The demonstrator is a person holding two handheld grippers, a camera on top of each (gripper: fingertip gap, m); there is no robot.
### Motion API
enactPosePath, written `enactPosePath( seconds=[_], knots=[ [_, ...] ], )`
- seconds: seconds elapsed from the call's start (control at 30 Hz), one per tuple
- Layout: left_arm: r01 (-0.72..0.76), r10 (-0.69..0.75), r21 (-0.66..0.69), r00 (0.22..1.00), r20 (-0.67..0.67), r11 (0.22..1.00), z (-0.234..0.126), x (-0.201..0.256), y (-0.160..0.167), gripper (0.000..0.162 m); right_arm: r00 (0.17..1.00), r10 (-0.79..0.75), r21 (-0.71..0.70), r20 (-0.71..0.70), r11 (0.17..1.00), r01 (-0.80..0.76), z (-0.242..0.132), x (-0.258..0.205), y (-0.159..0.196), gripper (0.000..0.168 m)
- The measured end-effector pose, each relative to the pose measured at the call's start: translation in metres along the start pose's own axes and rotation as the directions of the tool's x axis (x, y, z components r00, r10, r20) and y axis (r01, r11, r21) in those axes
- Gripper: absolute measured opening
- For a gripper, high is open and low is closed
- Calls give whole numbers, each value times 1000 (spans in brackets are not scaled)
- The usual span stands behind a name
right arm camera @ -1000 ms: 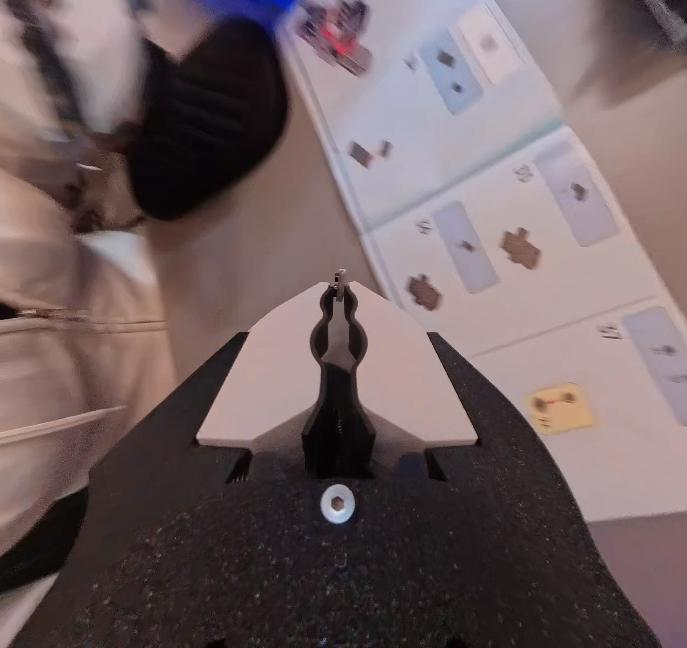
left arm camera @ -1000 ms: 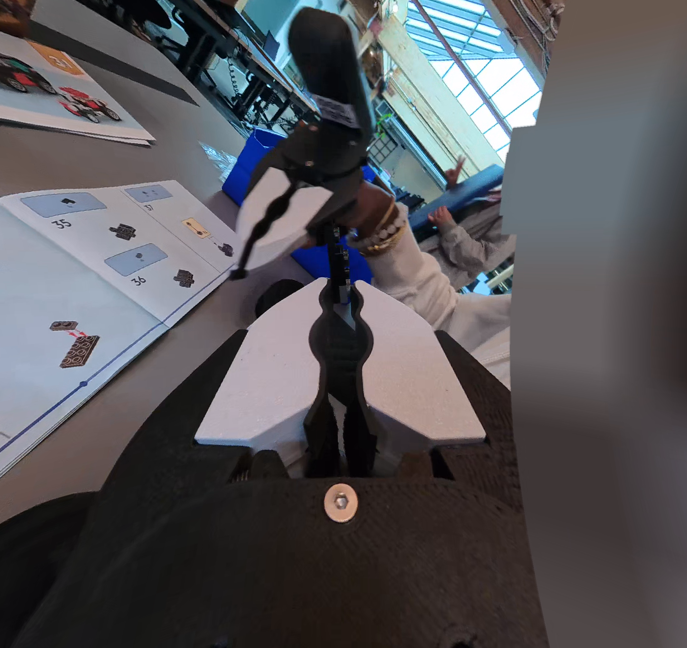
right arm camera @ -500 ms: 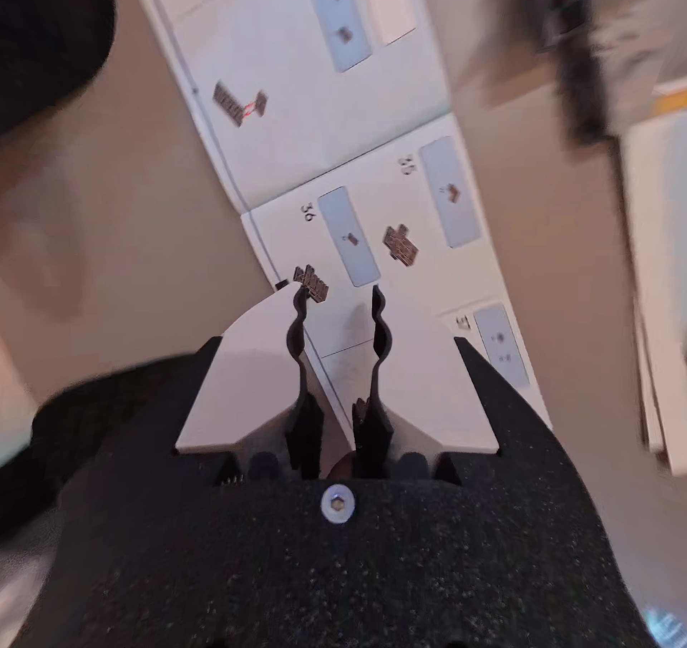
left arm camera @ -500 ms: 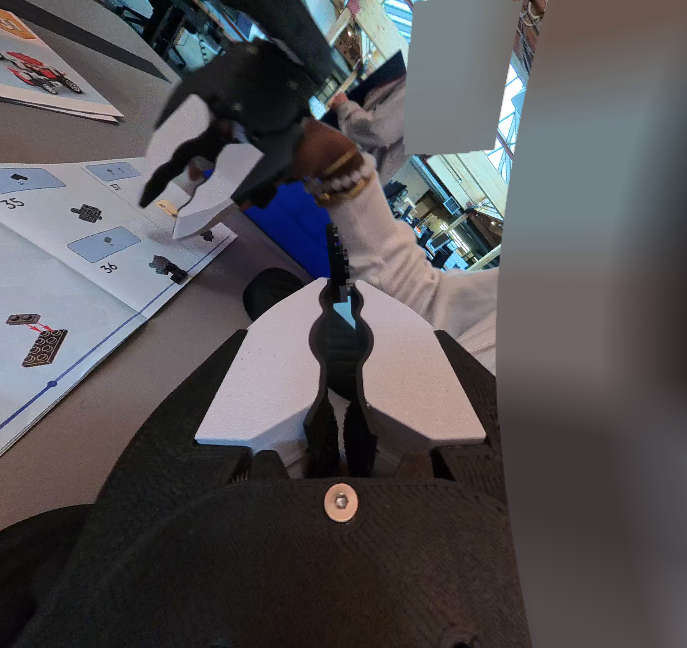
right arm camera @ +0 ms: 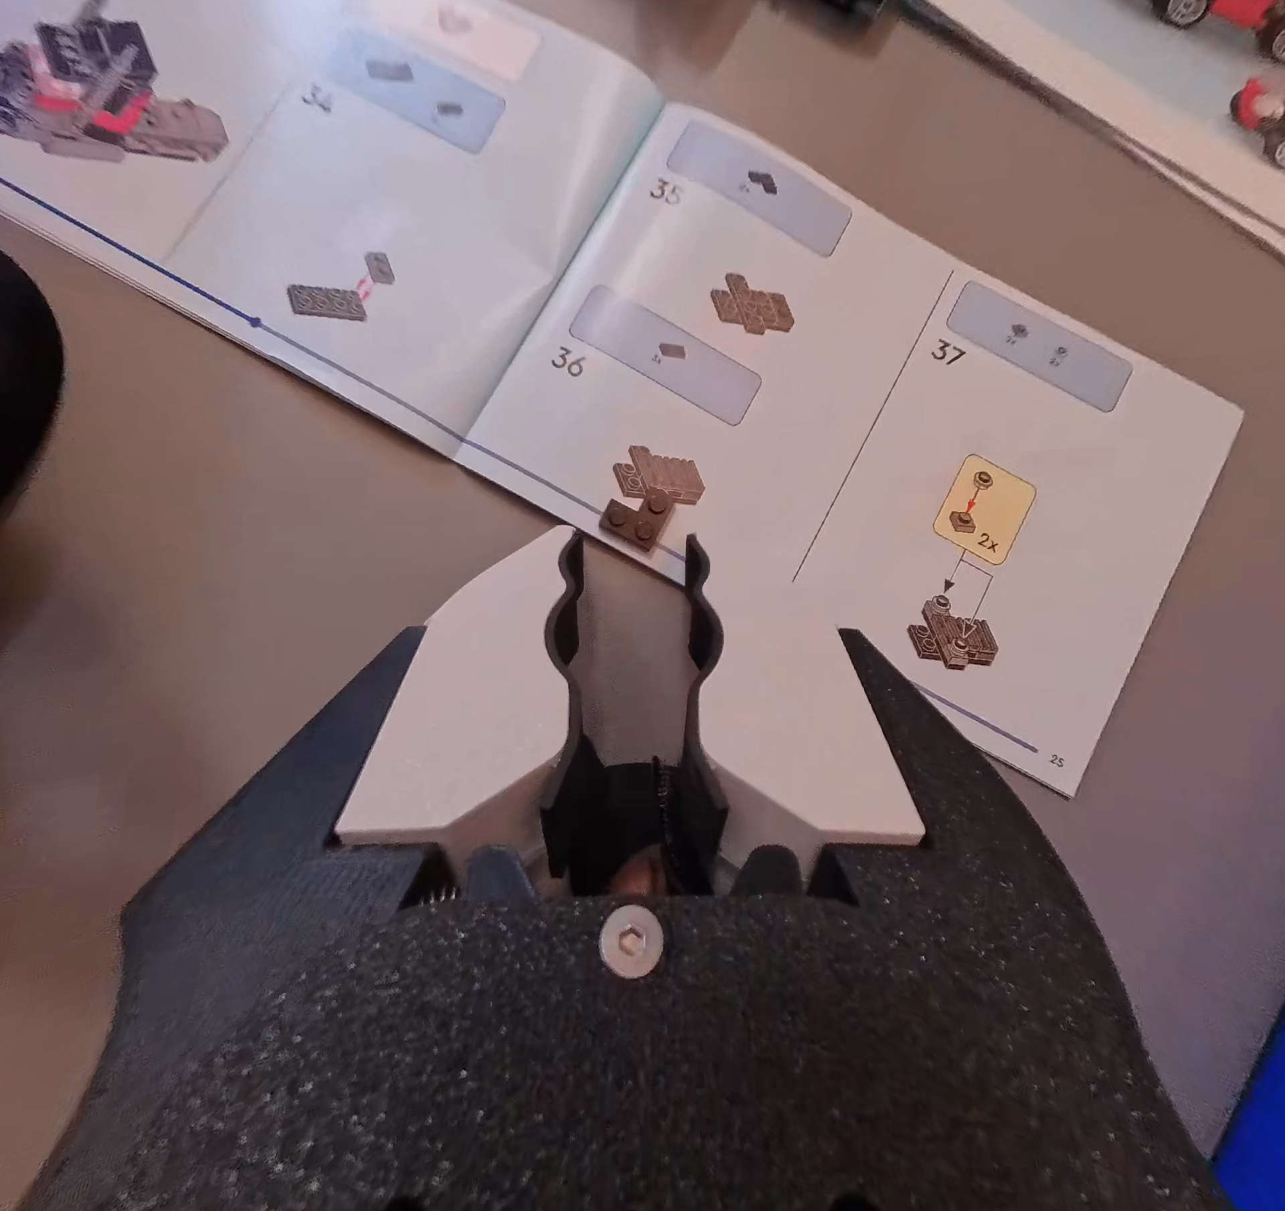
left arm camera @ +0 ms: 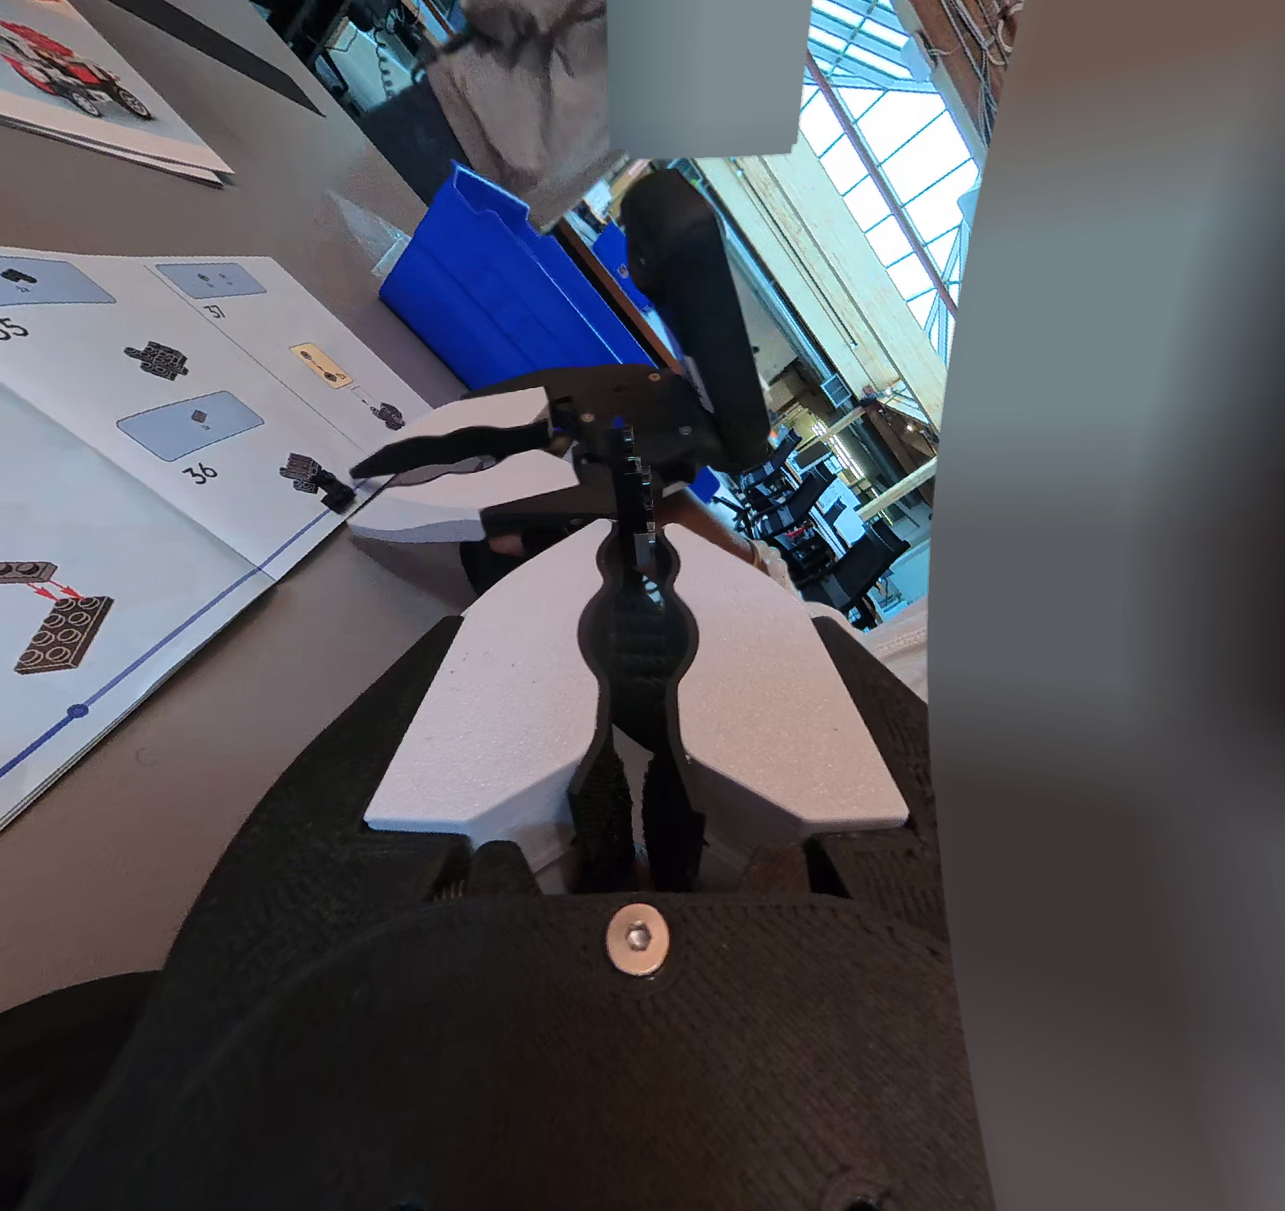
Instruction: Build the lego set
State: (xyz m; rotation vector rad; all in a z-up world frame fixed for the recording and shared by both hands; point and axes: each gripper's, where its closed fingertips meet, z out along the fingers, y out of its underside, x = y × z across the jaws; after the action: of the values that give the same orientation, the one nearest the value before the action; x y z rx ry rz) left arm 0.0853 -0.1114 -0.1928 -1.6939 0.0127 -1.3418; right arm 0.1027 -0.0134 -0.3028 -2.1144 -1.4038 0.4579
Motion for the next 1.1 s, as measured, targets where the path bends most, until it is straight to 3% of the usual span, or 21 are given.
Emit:
enactPosePath(
  seconds=[0.07, 0.17, 0.3, 0.43, 0.57, 0.7, 0.77, 0.97, 1.1],
  knots=[
    [12, -12, 3, 1000, 1, 1000, 0, -1, 1, 9, 1000, -5, -7, 8, 1000, 5, 4, 1, 1, 26],
    [37, -37, 7, 999, -9, 999, 1, -1, 2, 9, 996, -57, 14, 69, 998, 56, 5, -2, -6, 7],
    [47, -47, 2, 999, -14, 999, 1, -2, 3, 9, 960, -209, 41, 188, 978, 205, 2, 2, -20, 6],
    [43, -43, 8, 999, -11, 999, 1, -1, 3, 9, 958, -187, 38, 218, 982, 183, -8, 11, -30, 13],
    [53, -53, 16, 999, -8, 998, 1, -3, 3, 9, 929, -181, -42, 323, 978, 205, -11, -17, -5, 12],
    [60, -59, 13, 998, -14, 998, 2, -4, 4, 9, 946, -114, -78, 304, 986, 144, -2, -8, -5, 35],
    [56, -56, 12, 998, -14, 998, 1, -4, 4, 9, 944, -113, -64, 311, 988, 140, -2, -9, -8, 39],
    [64, -63, 28, 998, -10, 998, -1, -7, 1, 9, 926, -144, -68, 348, 982, 178, 5, -18, -15, 38],
    [69, -68, 34, 998, -12, 997, -2, -8, 0, 9, 862, -270, -2, 428, 954, 300, 10, -35, -25, 31]
  ],
)
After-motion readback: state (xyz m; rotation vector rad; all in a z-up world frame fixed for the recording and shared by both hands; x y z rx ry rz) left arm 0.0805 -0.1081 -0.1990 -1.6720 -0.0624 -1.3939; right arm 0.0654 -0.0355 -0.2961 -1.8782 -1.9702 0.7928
